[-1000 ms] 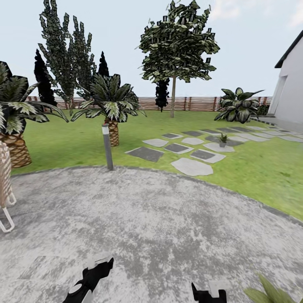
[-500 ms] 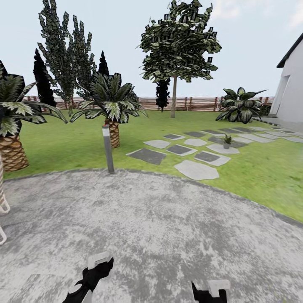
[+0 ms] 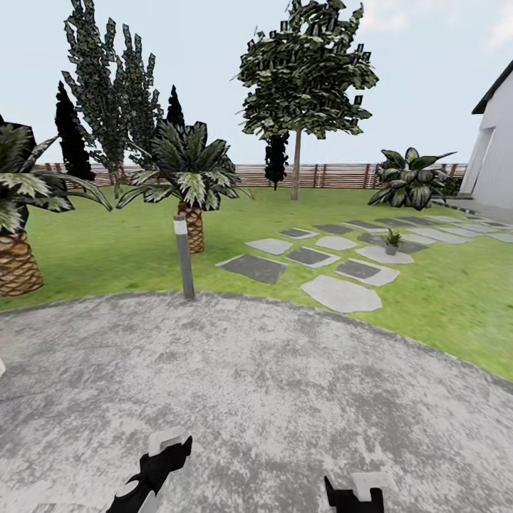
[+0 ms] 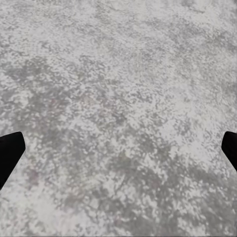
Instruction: Pick up the pesticide atomizer in the garden and spray insectifuge to fully cover both potted plants in the garden.
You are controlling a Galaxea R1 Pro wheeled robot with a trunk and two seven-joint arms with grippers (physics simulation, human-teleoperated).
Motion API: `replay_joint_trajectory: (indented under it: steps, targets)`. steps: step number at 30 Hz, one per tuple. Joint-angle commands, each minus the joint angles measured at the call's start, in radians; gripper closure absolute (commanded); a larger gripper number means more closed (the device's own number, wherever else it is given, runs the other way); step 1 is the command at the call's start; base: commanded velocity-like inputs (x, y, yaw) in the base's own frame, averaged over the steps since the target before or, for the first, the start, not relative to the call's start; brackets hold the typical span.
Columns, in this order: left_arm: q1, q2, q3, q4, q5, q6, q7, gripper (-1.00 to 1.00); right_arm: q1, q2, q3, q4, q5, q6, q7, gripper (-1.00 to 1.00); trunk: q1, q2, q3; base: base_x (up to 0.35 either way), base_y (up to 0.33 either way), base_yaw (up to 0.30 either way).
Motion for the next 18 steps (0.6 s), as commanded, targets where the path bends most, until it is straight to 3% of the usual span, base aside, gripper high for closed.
replay_joint_trajectory:
  steps: [1,8,18]
  targets:
    - [0.000,0.000,0.000,0.001,0.007,-0.003,0.000,-1.00,0.000,0.000,0.002,0.000,-0.002,-0.003,0.002,-1.00,0.000,0.000,-0.001,0.327,0.131,-0.006]
    - [0.000,0.000,0.000,0.001,0.007,-0.003,0.000,-1.00,-0.003,0.002,0.003,-0.001,-0.002,-0.001,0.001,-1.00,0.000,0.000,-0.001,0.327,0.131,-0.113]
    - [0.000,0.000,0.000,0.000,0.007,-0.002,-0.001,-1.00,-0.003,0.003,0.003,-0.002,-0.002,0.001,0.000,-1.00,0.000,0.000,-0.001,0.327,0.131,-0.227]
